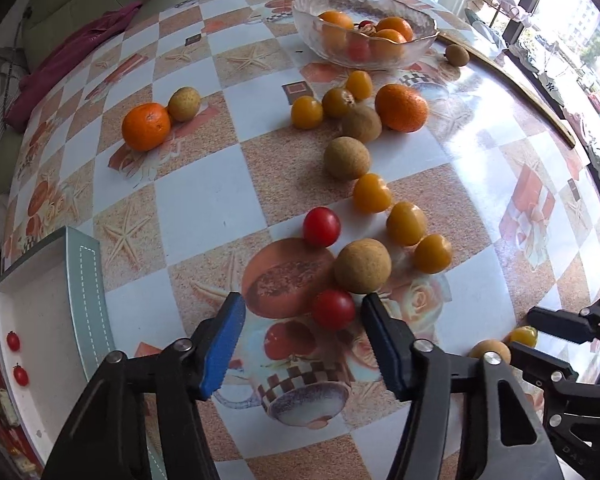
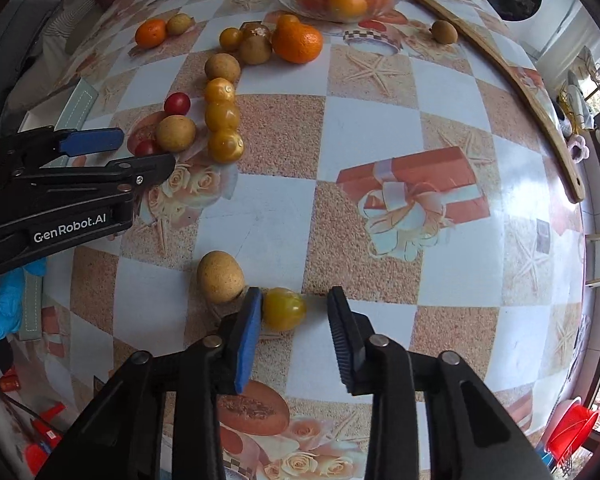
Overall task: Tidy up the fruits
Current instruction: 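Grasp a red cherry tomato with the left gripper while the right grasps a yellow cherry tomato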
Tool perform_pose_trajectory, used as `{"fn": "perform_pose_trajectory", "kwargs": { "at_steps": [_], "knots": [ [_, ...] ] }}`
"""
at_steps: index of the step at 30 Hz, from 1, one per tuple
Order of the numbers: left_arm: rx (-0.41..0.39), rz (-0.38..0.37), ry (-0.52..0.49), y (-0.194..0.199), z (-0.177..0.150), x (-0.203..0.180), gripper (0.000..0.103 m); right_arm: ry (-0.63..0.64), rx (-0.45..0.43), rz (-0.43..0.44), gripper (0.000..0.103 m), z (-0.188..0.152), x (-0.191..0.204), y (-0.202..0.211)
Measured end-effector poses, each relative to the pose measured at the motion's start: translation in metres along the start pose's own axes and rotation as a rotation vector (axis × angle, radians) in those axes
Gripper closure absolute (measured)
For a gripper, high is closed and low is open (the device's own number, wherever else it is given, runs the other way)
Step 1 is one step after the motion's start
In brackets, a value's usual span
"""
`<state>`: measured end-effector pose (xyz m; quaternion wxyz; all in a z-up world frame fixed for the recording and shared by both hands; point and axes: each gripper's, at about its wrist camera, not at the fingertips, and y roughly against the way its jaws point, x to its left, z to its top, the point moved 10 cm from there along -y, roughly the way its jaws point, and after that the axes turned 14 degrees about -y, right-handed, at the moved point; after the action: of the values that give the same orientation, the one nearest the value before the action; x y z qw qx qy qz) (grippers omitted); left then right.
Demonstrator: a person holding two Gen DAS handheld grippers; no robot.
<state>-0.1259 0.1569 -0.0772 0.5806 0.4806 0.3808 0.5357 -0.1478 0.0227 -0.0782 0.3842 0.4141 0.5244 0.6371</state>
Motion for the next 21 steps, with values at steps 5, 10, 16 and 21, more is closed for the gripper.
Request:
{"fn": "perform_pose_trajectory", "kwargs": {
  "at_steps": [5, 10, 16, 21],
  "knots": [
    [-0.010, -0.032, -0.010, 0.003, 0.006, -0.008, 0.081, -0.026, 0.016, 0.008, 0.079, -0.001, 0.005, -0.003],
    [-0.013, -0.088, 0.006, 0.009, 0.007, -0.013, 0.081, -0.114, 0.032, 0.035, 0.079, -0.004, -0.006, 0.000],
    [-0.030, -0.110, 0.036, 0.027, -0.001, -0.011, 0.081, -0.218, 0.033, 0.066, 0.079, -0.003, -0.023, 0.013],
    [-0.059, -0.107, 0.061, 0.046, -0.011, -0.003, 0.081, -0.251, 0.028, 0.087, 0.079, -0.005, -0.034, 0.027]
  ]
}}
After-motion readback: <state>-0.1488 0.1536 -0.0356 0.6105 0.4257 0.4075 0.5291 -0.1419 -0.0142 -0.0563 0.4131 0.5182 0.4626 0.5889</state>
